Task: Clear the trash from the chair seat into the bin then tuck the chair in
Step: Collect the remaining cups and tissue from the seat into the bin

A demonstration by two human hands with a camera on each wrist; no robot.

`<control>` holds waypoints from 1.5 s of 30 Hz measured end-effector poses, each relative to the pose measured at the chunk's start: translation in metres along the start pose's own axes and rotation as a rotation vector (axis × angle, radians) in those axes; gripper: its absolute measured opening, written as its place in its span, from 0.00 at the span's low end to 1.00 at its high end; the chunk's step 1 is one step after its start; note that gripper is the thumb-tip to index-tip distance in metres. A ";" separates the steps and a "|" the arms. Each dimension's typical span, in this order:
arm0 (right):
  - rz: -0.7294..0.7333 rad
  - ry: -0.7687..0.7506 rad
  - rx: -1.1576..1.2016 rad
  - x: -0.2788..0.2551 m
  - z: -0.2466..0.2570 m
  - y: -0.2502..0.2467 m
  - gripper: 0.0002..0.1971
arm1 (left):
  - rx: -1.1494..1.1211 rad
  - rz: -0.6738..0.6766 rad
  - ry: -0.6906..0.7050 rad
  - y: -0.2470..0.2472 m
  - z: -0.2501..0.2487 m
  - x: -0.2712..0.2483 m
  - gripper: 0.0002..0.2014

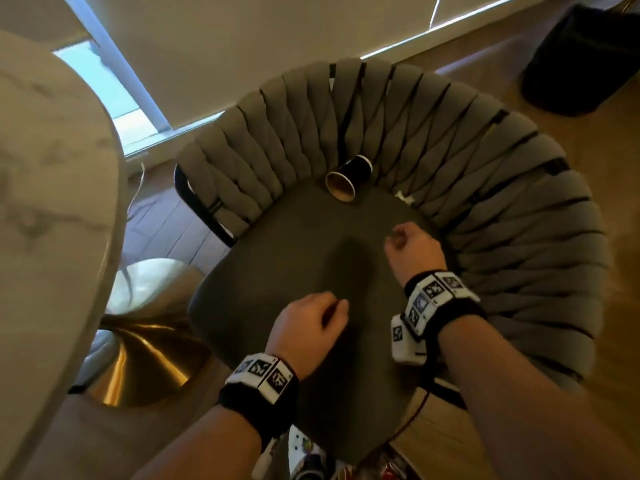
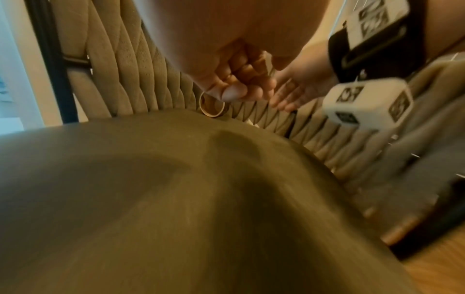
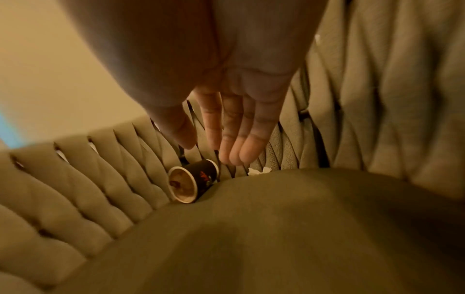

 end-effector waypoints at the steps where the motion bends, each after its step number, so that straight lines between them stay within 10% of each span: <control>1: 0.000 0.007 -0.054 0.023 0.000 0.005 0.19 | -0.020 -0.003 0.004 -0.009 0.004 0.017 0.10; 14: 0.048 0.051 -0.456 0.171 -0.026 0.063 0.34 | -0.079 -0.199 -0.090 -0.050 0.066 0.185 0.18; 20: -0.193 -0.098 -0.221 0.164 -0.015 0.032 0.17 | -0.084 -0.217 -0.263 -0.042 0.066 0.258 0.52; 23: -0.237 -0.103 -0.068 0.148 -0.018 0.023 0.08 | -0.053 -0.176 -0.266 -0.028 0.062 0.277 0.51; 38: 0.028 0.010 -0.265 0.179 -0.019 0.052 0.19 | -0.342 -0.250 -0.271 0.005 0.089 0.129 0.40; 45: -0.101 0.062 -0.270 0.177 -0.016 0.020 0.13 | -0.348 -0.224 -0.255 0.002 0.086 0.127 0.40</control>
Point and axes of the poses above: each hand's wrist, its own x-axis towards the middle knuckle, its own y-axis out of the palm, z = x × y, the point moved 10 cm from there along x, towards the middle knuckle, and after that the axes turned 1 degree about y, right-handed, at the moved point
